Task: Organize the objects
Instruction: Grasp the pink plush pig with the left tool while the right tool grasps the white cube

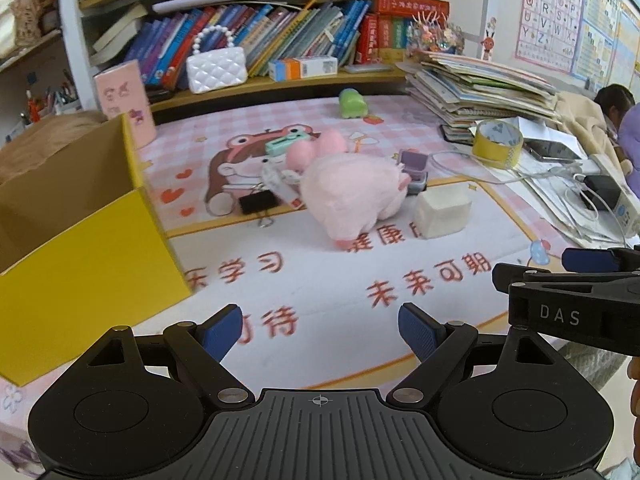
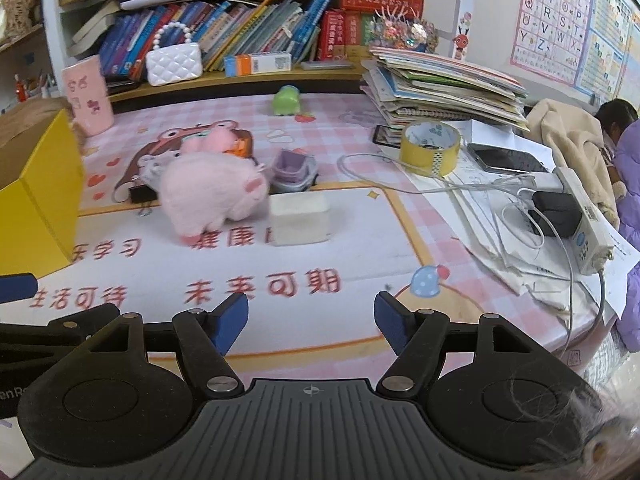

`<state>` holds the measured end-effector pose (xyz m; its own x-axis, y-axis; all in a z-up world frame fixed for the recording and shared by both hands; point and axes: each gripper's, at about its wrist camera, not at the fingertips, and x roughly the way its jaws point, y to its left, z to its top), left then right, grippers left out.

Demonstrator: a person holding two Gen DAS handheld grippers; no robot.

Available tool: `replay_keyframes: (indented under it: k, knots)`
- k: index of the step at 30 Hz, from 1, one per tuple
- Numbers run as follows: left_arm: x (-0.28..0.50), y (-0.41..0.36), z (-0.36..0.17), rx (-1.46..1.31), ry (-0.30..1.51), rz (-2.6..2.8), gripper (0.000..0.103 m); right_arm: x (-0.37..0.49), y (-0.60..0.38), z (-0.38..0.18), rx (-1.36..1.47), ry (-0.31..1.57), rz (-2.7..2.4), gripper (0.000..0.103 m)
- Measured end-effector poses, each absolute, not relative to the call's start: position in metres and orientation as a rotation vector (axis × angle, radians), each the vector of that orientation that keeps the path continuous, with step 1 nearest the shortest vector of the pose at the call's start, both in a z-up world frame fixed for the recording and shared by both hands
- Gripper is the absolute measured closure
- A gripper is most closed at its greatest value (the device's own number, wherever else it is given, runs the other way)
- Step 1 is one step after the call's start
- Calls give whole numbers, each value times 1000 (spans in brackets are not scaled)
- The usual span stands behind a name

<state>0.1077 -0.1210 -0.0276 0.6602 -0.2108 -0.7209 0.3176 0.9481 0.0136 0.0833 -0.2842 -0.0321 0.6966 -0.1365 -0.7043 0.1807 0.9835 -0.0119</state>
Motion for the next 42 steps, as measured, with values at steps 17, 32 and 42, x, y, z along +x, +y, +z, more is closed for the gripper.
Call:
replay_keyframes:
  k: [17,32,42]
  knots:
    - [154,-158,-25,103,805,-189,16,140,-329,-38,66,800,-71,31]
    - [190,-148,-16,35,812,-49,16,199,-319,-64,13,903,103,24]
    - [204,-150,-16,-38,819,-52,15,213,-318,-72,5,880,160,49]
